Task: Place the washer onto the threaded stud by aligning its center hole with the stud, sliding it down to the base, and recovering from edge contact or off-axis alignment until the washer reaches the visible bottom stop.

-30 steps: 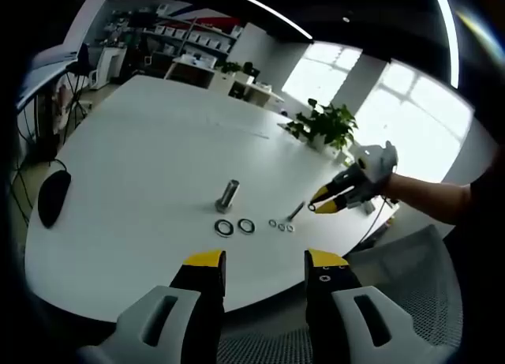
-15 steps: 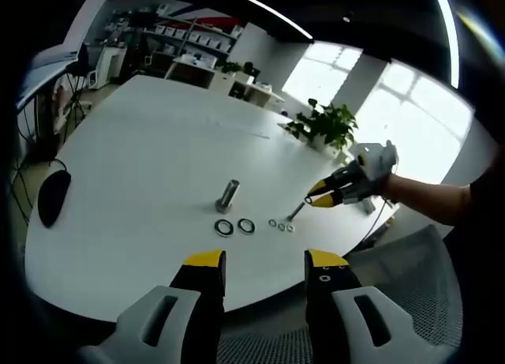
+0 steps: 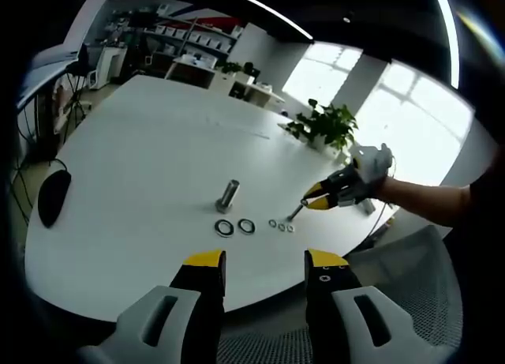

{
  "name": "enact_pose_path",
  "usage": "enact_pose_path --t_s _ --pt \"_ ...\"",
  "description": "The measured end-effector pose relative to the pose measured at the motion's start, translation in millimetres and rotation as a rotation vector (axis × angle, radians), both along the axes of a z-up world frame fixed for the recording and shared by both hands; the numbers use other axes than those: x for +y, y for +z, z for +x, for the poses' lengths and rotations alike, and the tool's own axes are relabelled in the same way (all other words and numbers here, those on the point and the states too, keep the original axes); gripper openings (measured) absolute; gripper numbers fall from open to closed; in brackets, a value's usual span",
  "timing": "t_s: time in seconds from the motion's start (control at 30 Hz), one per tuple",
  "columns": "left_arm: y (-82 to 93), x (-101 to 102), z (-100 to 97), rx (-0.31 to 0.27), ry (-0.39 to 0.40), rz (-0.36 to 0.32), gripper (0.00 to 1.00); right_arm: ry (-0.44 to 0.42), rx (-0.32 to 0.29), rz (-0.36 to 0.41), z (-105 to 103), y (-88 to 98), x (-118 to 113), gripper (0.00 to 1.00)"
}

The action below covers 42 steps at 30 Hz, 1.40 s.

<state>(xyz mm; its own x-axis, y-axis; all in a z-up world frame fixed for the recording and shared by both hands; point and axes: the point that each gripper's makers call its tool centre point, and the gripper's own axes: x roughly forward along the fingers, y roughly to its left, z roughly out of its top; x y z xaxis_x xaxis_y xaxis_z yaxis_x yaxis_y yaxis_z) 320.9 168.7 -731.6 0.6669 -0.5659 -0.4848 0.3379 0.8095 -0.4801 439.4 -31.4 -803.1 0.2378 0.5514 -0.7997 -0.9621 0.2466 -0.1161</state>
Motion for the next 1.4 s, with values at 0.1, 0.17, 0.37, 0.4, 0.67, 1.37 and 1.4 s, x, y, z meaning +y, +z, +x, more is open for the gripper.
enact_pose_path --t_s 0.1,0.17,0.37,0.4,0.67,1.37,1.4 --pt "0.1 0 0.0 0.000 0.001 0.000 0.38 -0.001 0.002 -0.004 1 -0.9 0 0.14" --pt "0.7 0 -0.2 -0.001 0.001 0.000 0.38 -0.005 0.004 -0.003 1 -1.1 -1 0.14" --pt "0.2 0 0.2 -0.001 0.000 -0.001 0.38 -0.012 0.003 -0.003 1 -1.3 -3 0.14" --pt "0.2 0 0.2 -0.001 0.000 -0.001 0.38 -0.014 0.007 -0.001 1 -1.8 -4 0.14" --pt "-0.6 0 0.2 0.001 -0.001 0.002 0.38 -0.015 0.015 -0.007 0 -7.6 -5 0.14" --pt "-1.0 0 0.0 0.006 -0.002 0.006 0.38 -0.011 0.068 -0.065 2 -39.7 -4 0.13" --pt "-1.0 0 0.0 0.006 -0.002 0.006 0.38 -0.009 0.068 -0.071 2 -42.1 -4 0.13"
